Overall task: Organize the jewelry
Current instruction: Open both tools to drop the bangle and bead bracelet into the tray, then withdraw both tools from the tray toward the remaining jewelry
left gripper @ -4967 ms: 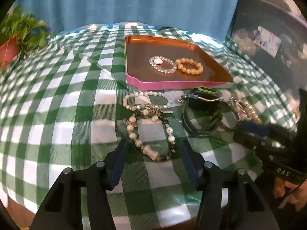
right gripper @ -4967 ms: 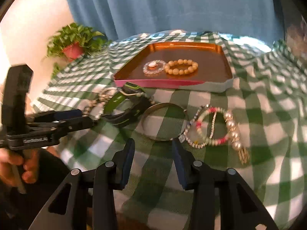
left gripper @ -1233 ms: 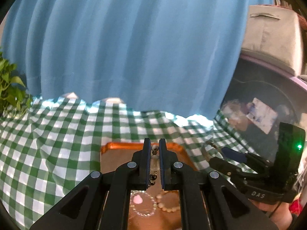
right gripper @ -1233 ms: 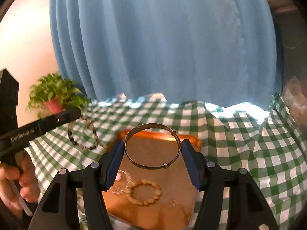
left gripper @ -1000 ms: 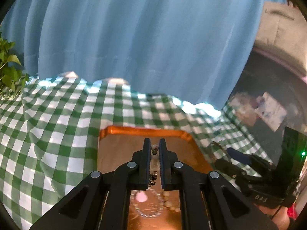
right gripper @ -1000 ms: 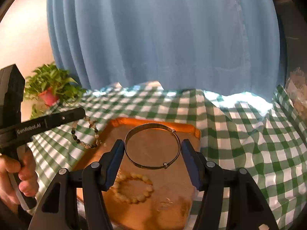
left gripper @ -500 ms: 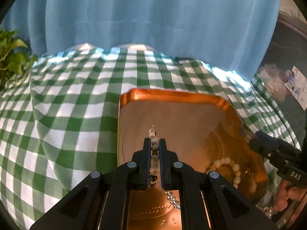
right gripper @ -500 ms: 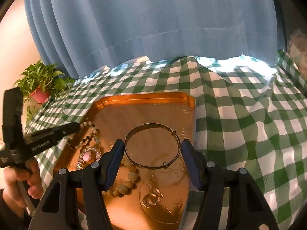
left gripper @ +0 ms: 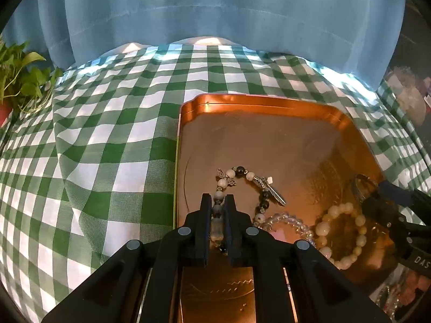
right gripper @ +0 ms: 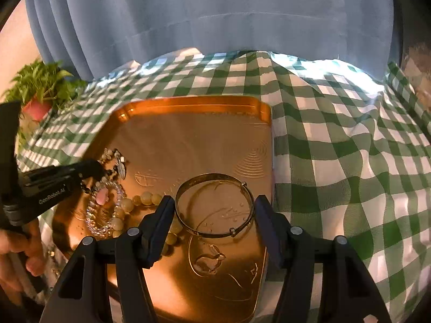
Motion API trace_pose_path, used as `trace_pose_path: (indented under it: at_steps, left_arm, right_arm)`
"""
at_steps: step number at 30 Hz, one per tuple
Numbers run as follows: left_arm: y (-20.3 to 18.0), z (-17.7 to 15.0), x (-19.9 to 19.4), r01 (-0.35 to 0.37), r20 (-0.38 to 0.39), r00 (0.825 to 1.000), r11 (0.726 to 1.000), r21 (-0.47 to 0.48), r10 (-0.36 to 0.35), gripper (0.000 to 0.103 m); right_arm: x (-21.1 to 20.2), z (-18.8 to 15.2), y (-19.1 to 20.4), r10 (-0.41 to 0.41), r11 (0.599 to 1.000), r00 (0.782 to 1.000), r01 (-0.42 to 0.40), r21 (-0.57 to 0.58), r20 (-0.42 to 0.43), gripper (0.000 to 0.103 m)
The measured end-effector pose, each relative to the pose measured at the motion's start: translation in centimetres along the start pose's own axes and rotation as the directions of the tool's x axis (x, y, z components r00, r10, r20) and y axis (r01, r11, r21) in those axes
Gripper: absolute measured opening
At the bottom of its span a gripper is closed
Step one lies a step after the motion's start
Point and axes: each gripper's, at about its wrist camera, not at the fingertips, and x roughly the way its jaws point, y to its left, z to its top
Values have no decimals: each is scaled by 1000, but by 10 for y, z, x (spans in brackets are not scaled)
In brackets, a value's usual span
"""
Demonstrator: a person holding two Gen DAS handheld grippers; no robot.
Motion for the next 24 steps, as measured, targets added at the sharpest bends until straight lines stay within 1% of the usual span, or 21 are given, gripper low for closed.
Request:
trace_pose_path:
  at_steps: [1, 2, 3, 4, 5, 7, 10, 13, 17, 19, 21, 23, 24]
  left_arm:
    - [-1, 0, 0, 1, -3, 1000, 1000, 4, -1, 19]
    - [-2, 0, -1, 10, -6, 1000, 1000, 8, -10, 37]
    - [-2, 0, -2, 33, -8, 999, 999, 11, -33, 43]
    - [-4, -1, -2, 60, -14, 998, 998, 15, -60, 53]
    - [-7, -1, -2, 81, -19, 997, 996, 23, -81, 61]
    - [-14, -3, -5, 77, -21, 997, 996, 46, -76, 69]
    - [-23, -4, -11, 38, -1, 999, 995, 92, -38, 73]
    - [-26, -4, -18, 48, 5, 999, 994, 102, -48, 74]
    - [-24, -8, -32, 64, 18, 998, 995, 74, -66, 75]
    - [-25, -16, -44, 67, 25, 997, 994, 86, -69, 75]
    - [-26, -27, -55, 51, 31, 998, 993, 110, -55, 75]
    - [-22, -37, -65, 44, 31, 998, 994, 101, -47, 75]
    - [-20, -40, -70, 51, 28, 998, 995, 87, -54, 75]
  right_arm:
    - [0, 0, -1, 13, 1000, 1000, -13, 5, 0, 61]
    - [0, 0, -3, 29, 999, 1000, -29, 18, 5, 61]
    - [-1, 0, -5, 39, 999, 999, -39, 25, 10, 64]
    - [-3, -1, -8, 55, 998, 998, -56, 35, 16, 64]
    - [-3, -1, -9, 75, 996, 997, -76, 40, 20, 69]
    - [-3, -2, -8, 97, 995, 995, -97, 33, 18, 71]
    - [-4, -3, -5, 100, 995, 995, -100, 6, 13, 73]
    - [-7, -4, -3, 96, 995, 995, -96, 1, 25, 74]
    - [-22, -5, 0, 93, 996, 993, -93, -4, 74, 74]
    - [-31, -6, 3, 95, 996, 990, -94, -11, 102, 74]
    - [-40, -9, 6, 97, 995, 988, -97, -10, 122, 74]
    - [-48, -14, 10, 102, 995, 985, -102, -4, 143, 74]
    - [-52, -17, 12, 102, 995, 984, -104, 3, 148, 74]
